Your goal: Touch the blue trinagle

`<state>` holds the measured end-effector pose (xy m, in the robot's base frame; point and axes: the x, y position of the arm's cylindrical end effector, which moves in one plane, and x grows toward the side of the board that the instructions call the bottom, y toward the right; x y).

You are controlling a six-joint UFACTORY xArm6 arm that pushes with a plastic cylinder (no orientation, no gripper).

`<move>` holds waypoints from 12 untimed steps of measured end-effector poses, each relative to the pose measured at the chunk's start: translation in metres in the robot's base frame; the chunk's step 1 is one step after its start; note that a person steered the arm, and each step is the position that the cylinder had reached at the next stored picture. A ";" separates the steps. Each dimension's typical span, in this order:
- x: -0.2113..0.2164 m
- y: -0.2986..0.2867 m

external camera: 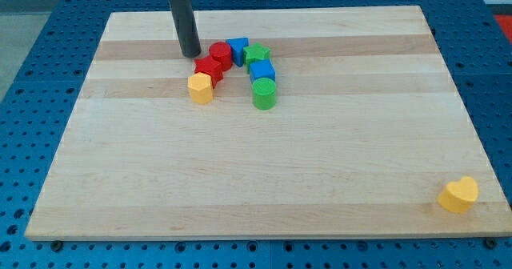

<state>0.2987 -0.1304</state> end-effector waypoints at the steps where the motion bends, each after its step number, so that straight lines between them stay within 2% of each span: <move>1: -0.008 0.007; 6: -0.025 0.092; 12: -0.013 0.093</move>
<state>0.2860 -0.0374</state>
